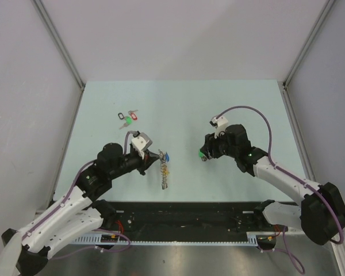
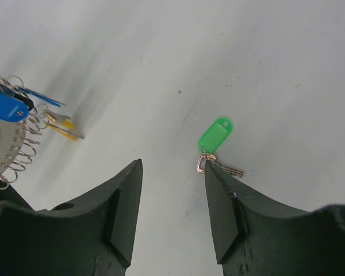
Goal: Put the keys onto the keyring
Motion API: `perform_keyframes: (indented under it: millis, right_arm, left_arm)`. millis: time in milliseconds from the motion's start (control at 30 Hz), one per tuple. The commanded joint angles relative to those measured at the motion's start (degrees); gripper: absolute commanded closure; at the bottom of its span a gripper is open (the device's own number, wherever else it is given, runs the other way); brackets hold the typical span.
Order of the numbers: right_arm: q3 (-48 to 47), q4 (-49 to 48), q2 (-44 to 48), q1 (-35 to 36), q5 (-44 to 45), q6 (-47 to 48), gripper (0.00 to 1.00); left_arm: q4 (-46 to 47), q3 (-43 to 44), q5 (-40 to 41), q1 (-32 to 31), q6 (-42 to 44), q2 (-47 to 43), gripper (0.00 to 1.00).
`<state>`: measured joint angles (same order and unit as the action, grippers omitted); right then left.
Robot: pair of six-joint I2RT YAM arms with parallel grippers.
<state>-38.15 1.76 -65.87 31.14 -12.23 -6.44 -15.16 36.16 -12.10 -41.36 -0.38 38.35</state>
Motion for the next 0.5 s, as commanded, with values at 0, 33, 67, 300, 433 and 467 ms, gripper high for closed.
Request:
perform_keyframes:
  millis: [0,33,67,300,433,467]
  right_arm:
    - [-3.69,0.36,-3.21,1.82,4.23,-0.94,0.50]
    - [-3.77,-0.17,-3.48,2.08,3.27,-0.86,0.51]
    - [-3.77,-0.87,-3.91,2.70,2.22,-0.42,0.51]
    - [-3.33,-19.03,-5.23,8.49,-15.94,3.27,0.53]
    - [-3.51,-31.00,-7.43,10.79,-23.97,3.27,0.54]
    - [-3.60,-33.12,-7.96,10.88,-25.29,2.75,0.55]
  left_arm:
    - [3.46,0.84,-2.21,3.74,-2.16,-0.64,1.00]
    - [3.73,0.58,-2.84,4.27,-2.43,-0.73,1.00]
    - [4.08,0.40,-3.54,5.06,-2.43,-0.73,1.00]
    - [5.05,0.05,-7.85,7.17,-2.25,-0.64,1.00]
    - [5.23,-0.13,-8.91,7.35,-2.34,-0.73,1.00]
    - [5.31,-0.21,-9.17,7.52,-2.43,-0.73,1.00]
